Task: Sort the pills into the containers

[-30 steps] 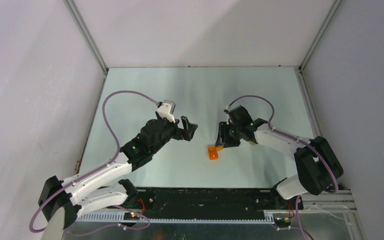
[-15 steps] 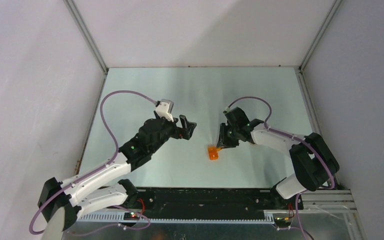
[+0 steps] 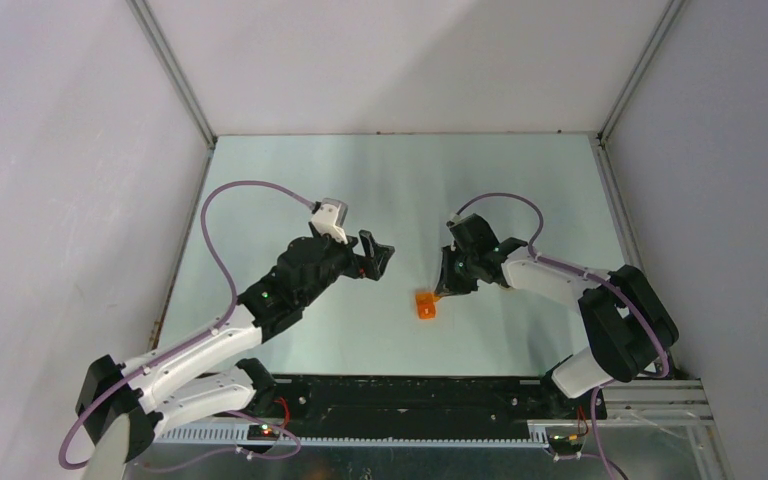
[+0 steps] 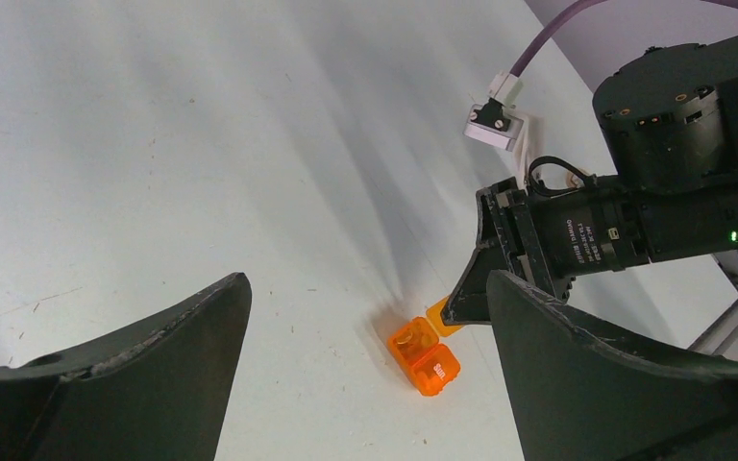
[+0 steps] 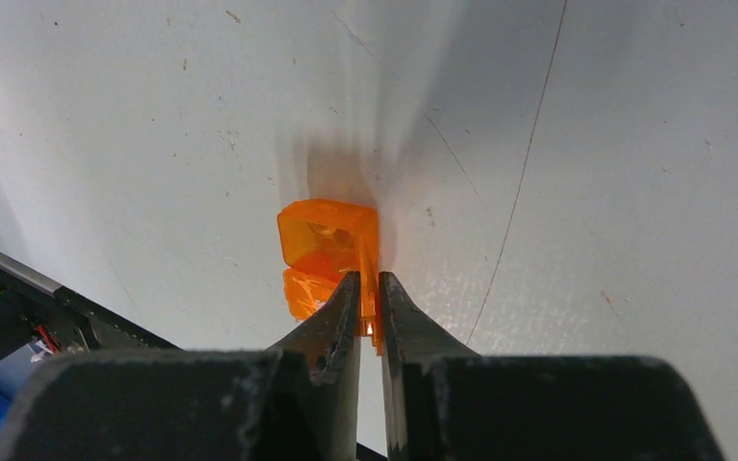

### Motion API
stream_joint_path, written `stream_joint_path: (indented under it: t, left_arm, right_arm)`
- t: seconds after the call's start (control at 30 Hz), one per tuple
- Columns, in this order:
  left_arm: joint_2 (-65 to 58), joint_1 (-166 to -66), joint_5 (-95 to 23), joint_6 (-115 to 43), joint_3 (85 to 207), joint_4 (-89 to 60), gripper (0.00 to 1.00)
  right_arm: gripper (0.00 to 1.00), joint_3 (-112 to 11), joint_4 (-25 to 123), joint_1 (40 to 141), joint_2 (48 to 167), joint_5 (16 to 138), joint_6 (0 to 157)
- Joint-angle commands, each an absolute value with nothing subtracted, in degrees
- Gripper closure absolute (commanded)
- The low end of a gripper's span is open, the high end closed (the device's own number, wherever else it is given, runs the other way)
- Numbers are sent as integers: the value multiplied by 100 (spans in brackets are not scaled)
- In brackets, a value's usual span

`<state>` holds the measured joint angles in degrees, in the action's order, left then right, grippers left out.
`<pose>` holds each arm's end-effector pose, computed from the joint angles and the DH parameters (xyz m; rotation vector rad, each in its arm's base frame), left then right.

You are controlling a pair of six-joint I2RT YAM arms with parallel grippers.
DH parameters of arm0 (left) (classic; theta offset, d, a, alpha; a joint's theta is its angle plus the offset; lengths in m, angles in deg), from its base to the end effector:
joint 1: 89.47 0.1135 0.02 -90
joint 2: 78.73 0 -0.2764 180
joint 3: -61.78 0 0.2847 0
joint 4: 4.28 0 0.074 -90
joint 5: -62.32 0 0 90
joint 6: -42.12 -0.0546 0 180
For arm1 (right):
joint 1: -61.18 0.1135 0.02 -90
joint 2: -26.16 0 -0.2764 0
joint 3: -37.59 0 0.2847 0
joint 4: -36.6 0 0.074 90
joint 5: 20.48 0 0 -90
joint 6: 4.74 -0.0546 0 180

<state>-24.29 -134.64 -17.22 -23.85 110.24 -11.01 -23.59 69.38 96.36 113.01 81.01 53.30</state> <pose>0.1952 -0.1823 0.2806 0.2051 1.8327 -0.6965 0.2619 0.1979 0.1575 -0.1535 2.7141 0.6523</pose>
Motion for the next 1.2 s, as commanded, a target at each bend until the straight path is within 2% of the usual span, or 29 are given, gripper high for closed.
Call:
stream_joint_path:
  t: [0.0,0.77,1.17]
  left_arm:
    - [-2477,-13418,-1778,-2282,10958,-881,2]
    - [-2480,-13417,-2396,-1478,10478,-460,3]
    - [-2353,-13417,-3202,358,10056,536,5]
  right_arm:
    - [88,-2573,6769,9613,11340,8179,5263]
    - [94,-2573,6650,9322,10501,8699,4744]
    - [94,-2573,6384,8819,9514,9324,3901]
